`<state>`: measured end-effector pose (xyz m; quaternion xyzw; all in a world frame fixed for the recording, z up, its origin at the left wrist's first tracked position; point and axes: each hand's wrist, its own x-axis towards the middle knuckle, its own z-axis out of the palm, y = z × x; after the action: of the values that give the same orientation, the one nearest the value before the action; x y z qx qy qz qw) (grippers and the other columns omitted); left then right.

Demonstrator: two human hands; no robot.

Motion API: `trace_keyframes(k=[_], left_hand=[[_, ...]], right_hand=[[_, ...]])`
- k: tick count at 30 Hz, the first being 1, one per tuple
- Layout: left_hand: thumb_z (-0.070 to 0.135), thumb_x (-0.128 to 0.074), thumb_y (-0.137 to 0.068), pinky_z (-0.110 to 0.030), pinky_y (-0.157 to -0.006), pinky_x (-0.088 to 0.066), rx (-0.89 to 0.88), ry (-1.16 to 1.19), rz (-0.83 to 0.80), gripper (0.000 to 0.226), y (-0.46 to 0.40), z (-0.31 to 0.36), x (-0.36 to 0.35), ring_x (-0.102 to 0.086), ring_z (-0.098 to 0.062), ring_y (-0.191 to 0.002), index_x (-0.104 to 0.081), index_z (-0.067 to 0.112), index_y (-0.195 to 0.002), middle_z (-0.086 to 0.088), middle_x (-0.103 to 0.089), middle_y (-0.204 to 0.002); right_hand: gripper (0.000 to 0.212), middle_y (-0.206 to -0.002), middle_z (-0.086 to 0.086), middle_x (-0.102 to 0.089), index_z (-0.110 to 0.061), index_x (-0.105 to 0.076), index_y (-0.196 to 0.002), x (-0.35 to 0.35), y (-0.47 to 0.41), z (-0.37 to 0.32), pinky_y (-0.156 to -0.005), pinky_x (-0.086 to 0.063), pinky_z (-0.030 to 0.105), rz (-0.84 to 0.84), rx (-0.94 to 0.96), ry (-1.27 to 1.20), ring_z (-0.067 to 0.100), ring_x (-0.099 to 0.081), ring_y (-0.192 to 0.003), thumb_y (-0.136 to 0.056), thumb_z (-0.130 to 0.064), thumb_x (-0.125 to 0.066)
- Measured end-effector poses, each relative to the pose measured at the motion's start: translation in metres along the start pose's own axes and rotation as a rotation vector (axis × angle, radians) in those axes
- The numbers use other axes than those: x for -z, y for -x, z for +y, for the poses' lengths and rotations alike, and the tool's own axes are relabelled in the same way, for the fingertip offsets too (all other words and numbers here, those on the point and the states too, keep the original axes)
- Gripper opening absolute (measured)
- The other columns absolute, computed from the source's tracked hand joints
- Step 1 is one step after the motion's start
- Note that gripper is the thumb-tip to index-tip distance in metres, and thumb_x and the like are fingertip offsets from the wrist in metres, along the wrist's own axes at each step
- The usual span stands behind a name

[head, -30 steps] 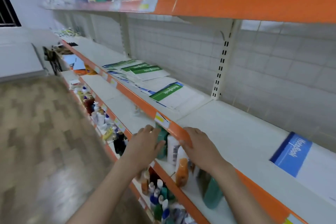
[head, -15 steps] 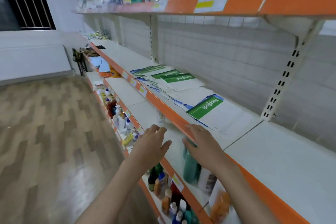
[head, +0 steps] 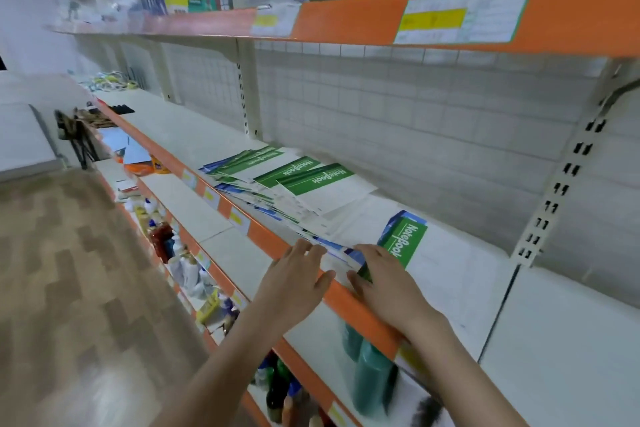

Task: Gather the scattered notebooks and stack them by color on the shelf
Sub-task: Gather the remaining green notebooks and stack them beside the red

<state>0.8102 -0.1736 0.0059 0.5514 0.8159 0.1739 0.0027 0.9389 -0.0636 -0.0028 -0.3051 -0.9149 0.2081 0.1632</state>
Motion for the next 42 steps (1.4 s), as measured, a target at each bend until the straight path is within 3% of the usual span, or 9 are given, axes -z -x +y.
trace_keyframes(k=[6, 10, 14, 20, 30, 33, 37, 40, 42], left_hand=[[0.038, -0.042, -0.098, -0.035, -0.099, -0.041, -0.139, 0.07, -0.029, 0.043, -0.048, 0.009, -0.017, -0.043, -0.018, -0.122, -0.042, 0.021, -0.137, -0.001, -0.042, -0.134], [0.039, -0.042, -0.098, -0.034, -0.1, -0.041, -0.238, 0.064, -0.074, 0.044, -0.08, 0.011, -0.029, -0.041, -0.019, -0.125, -0.042, 0.021, -0.138, -0.001, -0.041, -0.134], [0.039, -0.042, -0.098, -0.035, -0.101, -0.04, -0.345, 0.068, -0.104, 0.044, -0.114, 0.005, -0.036, -0.04, -0.02, -0.127, -0.043, 0.021, -0.137, -0.001, -0.042, -0.135], [0.041, -0.039, -0.098, -0.032, -0.104, -0.035, -0.503, 0.023, -0.1, 0.044, -0.158, -0.013, -0.043, -0.039, -0.02, -0.124, -0.042, 0.022, -0.138, 0.001, -0.044, -0.134], [0.042, -0.037, -0.098, -0.032, -0.099, -0.039, -0.635, 0.048, -0.142, 0.044, -0.198, -0.034, -0.049, -0.041, -0.016, -0.124, -0.041, 0.024, -0.138, 0.002, -0.042, -0.136], [0.041, -0.037, -0.098, -0.031, -0.099, -0.039, -0.67, 0.063, -0.152, 0.044, -0.202, -0.039, -0.05, -0.043, -0.016, -0.122, -0.041, 0.023, -0.138, 0.002, -0.043, -0.135], [0.042, -0.038, -0.098, -0.029, -0.098, -0.037, -0.694, 0.091, -0.156, 0.044, -0.205, -0.044, -0.053, -0.045, -0.014, -0.121, -0.043, 0.024, -0.137, 0.003, -0.045, -0.134], [0.042, -0.037, -0.098, -0.03, -0.098, -0.037, -0.694, 0.088, -0.164, 0.042, -0.206, -0.046, -0.053, -0.046, -0.016, -0.12, -0.048, 0.025, -0.134, 0.004, -0.049, -0.133], [0.039, -0.037, -0.098, -0.031, -0.096, -0.038, -0.702, 0.091, -0.192, 0.037, -0.206, -0.044, -0.051, -0.048, -0.017, -0.117, -0.053, 0.025, -0.129, 0.004, -0.053, -0.128]], right_hand=[[0.048, -0.14, 0.004, -0.046, -0.018, -0.04, -0.14, 0.005, -0.014, 0.023, -0.104, -0.036, 0.029, 0.021, -0.151, 0.039, 0.021, -0.044, -0.126, -0.095, -0.031, -0.05], [0.053, -0.136, 0.002, -0.048, -0.02, -0.039, -0.138, 0.005, -0.024, 0.028, -0.099, -0.039, 0.029, 0.06, -0.251, 0.086, 0.02, -0.047, -0.121, -0.093, -0.045, -0.05], [0.063, -0.135, 0.006, -0.046, -0.014, -0.034, -0.136, -0.003, -0.043, 0.025, -0.101, -0.037, 0.033, 0.07, -0.415, 0.19, 0.024, -0.044, -0.122, -0.089, -0.055, -0.047], [0.074, -0.146, 0.006, -0.037, -0.013, -0.023, -0.145, -0.013, -0.07, 0.021, -0.108, -0.033, 0.035, 0.15, -0.602, 0.194, 0.023, -0.036, -0.132, -0.089, -0.054, -0.048], [0.039, -0.125, 0.006, -0.053, -0.011, -0.04, -0.125, -0.016, -0.1, 0.018, -0.079, -0.042, 0.029, 0.312, -0.88, 0.289, 0.023, -0.05, -0.115, -0.094, -0.033, -0.048], [0.036, -0.116, 0.007, -0.058, -0.009, -0.039, -0.122, -0.018, -0.109, 0.014, -0.068, -0.035, 0.028, 0.304, -0.9, 0.38, 0.026, -0.057, -0.106, -0.092, -0.026, -0.047], [0.041, -0.113, 0.007, -0.061, -0.008, -0.032, -0.132, -0.018, -0.119, 0.013, -0.064, -0.036, 0.026, 0.318, -0.886, 0.465, 0.025, -0.064, -0.098, -0.096, -0.022, -0.046], [0.039, -0.11, 0.008, -0.061, -0.006, -0.033, -0.132, -0.011, -0.124, 0.01, -0.064, -0.034, 0.025, 0.343, -0.867, 0.462, 0.026, -0.064, -0.095, -0.095, -0.011, -0.044], [0.036, -0.1, 0.011, -0.062, -0.004, -0.036, -0.129, -0.005, -0.13, 0.003, -0.061, -0.033, 0.027, 0.373, -0.832, 0.41, 0.029, -0.059, -0.082, -0.093, -0.005, -0.042]])
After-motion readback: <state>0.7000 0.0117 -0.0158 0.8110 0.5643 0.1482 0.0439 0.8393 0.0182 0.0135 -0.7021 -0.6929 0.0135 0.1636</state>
